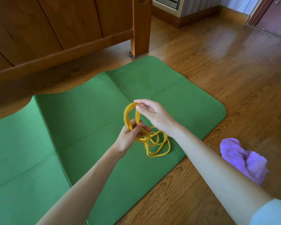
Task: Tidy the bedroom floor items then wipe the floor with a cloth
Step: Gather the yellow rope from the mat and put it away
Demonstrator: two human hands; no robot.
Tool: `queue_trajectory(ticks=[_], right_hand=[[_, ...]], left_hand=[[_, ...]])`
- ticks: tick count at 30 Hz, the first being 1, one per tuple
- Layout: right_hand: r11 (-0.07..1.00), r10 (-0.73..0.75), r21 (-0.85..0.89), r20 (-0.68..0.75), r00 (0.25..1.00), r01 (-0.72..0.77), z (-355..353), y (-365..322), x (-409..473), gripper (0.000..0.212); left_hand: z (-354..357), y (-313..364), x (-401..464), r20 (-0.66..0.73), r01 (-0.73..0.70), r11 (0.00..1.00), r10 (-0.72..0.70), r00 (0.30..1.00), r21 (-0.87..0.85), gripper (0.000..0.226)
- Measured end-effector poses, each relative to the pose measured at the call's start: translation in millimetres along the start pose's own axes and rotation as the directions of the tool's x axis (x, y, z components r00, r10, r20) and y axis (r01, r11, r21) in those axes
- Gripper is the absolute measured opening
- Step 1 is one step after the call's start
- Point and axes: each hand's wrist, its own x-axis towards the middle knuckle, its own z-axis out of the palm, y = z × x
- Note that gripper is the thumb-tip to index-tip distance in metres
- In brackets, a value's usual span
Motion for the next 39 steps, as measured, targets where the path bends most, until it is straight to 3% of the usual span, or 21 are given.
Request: queue_trajectory(ticks=[5,11,16,19,22,24,25,27,29,30,33,36,39], right_hand=[[0.988,0.144,-0.072,0.078,0.987,-0.138,-2,33,-4,0.039],[0.961,0.270,-0.112,0.202,0.941,-0.252,16,58,-12,0.052],[0.957,0.289,-0.069,0.331,0.898,-0.283,33,69,-15,0.070],[0.960,0.278,-0.157,0.414,0.867,-0.233,43,75,-16,0.055],[0.946,0.291,-0.264,0.431,0.854,-0.189,54,78,-18,0.031],[0.931,0.283,-0.334,0.411,0.867,-0.146,58,77,-20,0.017],[0.919,0.274,-0.375,0.386,0.881,-0.121,58,77,-20,0.011],[0.885,0.261,-0.457,0.329,0.908,-0.089,55,78,-18,0.009],[0.853,0.255,-0.516,0.292,0.922,-0.073,50,80,-17,0.019],[0.847,0.252,-0.528,0.284,0.925,-0.069,47,81,-17,0.022],[0.827,0.218,-0.562,0.266,0.939,-0.033,41,83,-18,0.022],[0.828,0.091,-0.556,0.263,0.960,0.074,36,73,-21,0.013],[0.828,-0.025,-0.535,0.260,0.965,0.166,33,57,-22,0.006]], left_hand=[[-18,-5,4,-0.220,0.028,0.953,-0.098,0.971,-0.301,0.021],[-22,-14,-1,-0.239,0.041,0.857,-0.189,0.952,-0.514,0.023],[-32,-11,-1,-0.262,-0.016,0.697,-0.248,0.933,-0.717,0.023],[-45,-8,-2,-0.229,-0.049,0.539,-0.273,0.934,-0.841,0.024],[-59,-5,-3,-0.093,0.005,0.327,-0.285,0.954,-0.945,0.030],[-68,-3,-5,-0.035,0.043,0.277,-0.272,0.962,-0.960,0.033],[-72,-3,-5,-0.028,0.064,0.315,-0.281,0.959,-0.947,0.033],[-80,-4,-7,-0.087,0.113,0.543,-0.329,0.940,-0.832,0.029],[-84,-12,-10,-0.203,0.164,0.790,-0.342,0.918,-0.591,0.025],[-84,-17,-13,-0.235,0.187,0.856,-0.332,0.914,-0.481,0.024],[-80,-28,-19,-0.250,0.242,0.943,-0.297,0.922,-0.228,0.022],[-75,-30,-20,-0.234,0.273,0.962,-0.264,0.936,0.006,0.022],[-72,-28,-17,-0.255,0.288,0.953,-0.255,0.933,0.100,0.023]])
